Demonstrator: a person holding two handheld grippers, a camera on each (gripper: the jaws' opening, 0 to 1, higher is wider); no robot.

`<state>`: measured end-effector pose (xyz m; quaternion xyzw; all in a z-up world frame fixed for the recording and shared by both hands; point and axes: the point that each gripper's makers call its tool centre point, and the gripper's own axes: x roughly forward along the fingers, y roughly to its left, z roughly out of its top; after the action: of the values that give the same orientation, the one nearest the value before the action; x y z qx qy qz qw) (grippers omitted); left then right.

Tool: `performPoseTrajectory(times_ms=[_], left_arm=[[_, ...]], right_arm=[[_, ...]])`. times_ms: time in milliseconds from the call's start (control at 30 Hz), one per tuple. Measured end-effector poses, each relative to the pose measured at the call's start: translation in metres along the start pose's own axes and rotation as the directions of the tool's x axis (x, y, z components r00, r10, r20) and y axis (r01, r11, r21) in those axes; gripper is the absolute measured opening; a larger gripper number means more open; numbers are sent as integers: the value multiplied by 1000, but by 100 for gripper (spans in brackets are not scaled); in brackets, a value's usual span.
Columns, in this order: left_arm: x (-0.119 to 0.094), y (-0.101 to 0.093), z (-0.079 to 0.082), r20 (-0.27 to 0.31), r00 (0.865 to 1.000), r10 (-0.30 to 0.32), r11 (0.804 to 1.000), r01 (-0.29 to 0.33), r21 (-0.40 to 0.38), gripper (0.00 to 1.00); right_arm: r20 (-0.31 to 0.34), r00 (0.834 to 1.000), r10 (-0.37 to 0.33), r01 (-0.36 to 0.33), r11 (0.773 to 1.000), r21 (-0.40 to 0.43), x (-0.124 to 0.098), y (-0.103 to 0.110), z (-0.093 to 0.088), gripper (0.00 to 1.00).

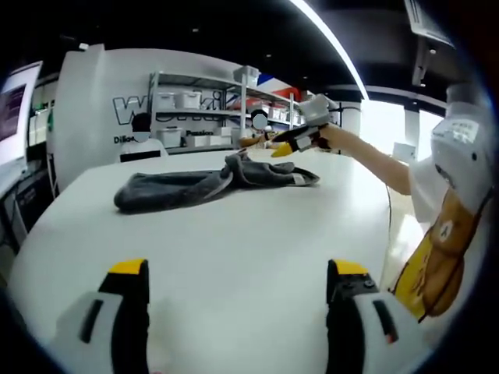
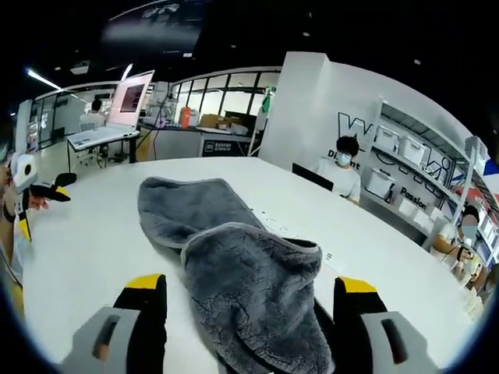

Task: Fold the towel on the table until its edges align and the towel forms a compact rectangular stack.

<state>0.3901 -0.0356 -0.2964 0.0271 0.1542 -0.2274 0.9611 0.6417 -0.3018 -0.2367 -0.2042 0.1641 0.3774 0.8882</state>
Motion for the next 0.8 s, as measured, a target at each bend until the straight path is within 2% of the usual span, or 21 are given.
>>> performPoseTrajectory(times_ms=[167, 500, 733, 800], left_arm=[[-1, 0, 0, 1, 1000, 1, 1000, -1, 0, 99], [-1, -4, 1, 9, 1000, -6, 1000, 6, 3, 99], [-1, -5, 1, 13, 1000, -7, 1000, 7, -1, 99], [-1, -5, 2, 16, 1000, -8, 1000, 8, -3, 99]], right_arm=[[18, 1000, 11, -11, 1000, 5, -12, 8, -3, 100], [74, 997, 14, -15, 1000, 15, -40, 23, -2, 100], [144, 990, -13, 7, 999, 43, -72, 36, -6, 100], [143, 990, -13, 7, 999, 40, -80, 42, -10, 100]])
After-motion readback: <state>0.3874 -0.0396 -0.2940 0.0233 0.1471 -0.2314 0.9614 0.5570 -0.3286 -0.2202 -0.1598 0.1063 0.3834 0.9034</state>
